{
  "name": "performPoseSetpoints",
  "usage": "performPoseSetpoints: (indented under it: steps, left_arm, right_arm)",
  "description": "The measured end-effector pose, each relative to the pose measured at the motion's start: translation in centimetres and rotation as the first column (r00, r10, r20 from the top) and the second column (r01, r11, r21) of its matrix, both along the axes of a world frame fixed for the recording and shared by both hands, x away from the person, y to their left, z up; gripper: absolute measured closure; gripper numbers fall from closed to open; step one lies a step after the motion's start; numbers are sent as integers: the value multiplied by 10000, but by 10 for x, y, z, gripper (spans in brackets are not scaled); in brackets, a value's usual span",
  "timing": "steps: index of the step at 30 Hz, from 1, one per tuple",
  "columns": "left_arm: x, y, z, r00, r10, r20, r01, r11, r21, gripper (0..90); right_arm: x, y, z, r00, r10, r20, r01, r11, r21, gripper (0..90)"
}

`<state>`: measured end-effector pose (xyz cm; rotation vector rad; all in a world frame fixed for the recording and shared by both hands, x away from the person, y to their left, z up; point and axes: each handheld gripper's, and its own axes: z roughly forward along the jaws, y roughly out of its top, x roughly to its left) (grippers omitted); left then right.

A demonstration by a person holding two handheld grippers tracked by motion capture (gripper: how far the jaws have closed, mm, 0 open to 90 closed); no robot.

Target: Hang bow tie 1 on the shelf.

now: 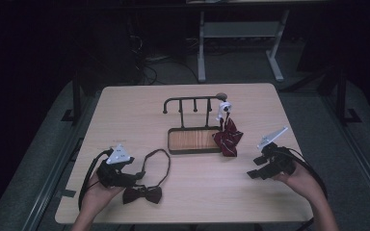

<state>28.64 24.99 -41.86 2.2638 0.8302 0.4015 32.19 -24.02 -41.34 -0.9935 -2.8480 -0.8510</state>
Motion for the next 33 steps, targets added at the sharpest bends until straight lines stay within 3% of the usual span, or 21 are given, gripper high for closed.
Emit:
performPoseSetpoints:
  steps: [14, 18, 24, 27, 33]
  left_arm:
    - [31, -17, 13, 9987, -331, -386, 373, 9928, 1136, 376]
    - [42, -20, 11, 9974, -149, -699, 248, 9894, 1429, 380]
    - [54, -22, 4, 9938, -33, -1111, 199, 9887, 1486, 393]
    - [60, -22, -1, 9870, 48, -1604, 180, 9899, 1405, 421]
    - [69, -23, -6, 9833, 128, -1817, 136, 9896, 1432, 493]
  right_arm:
    - [-2, -1, 3, 9999, 102, -32, -102, 9999, 30, 362]
    - [-2, 0, 2, 9999, 101, -54, -102, 9999, -46, 363]
    - [-1, 1, 1, 9999, 142, -96, -143, 9999, -55, 362]
    - [-1, 0, 0, 9999, 128, -49, -129, 9999, -64, 358]
    - [-1, 1, 0, 9999, 108, -53, -109, 9999, -60, 355]
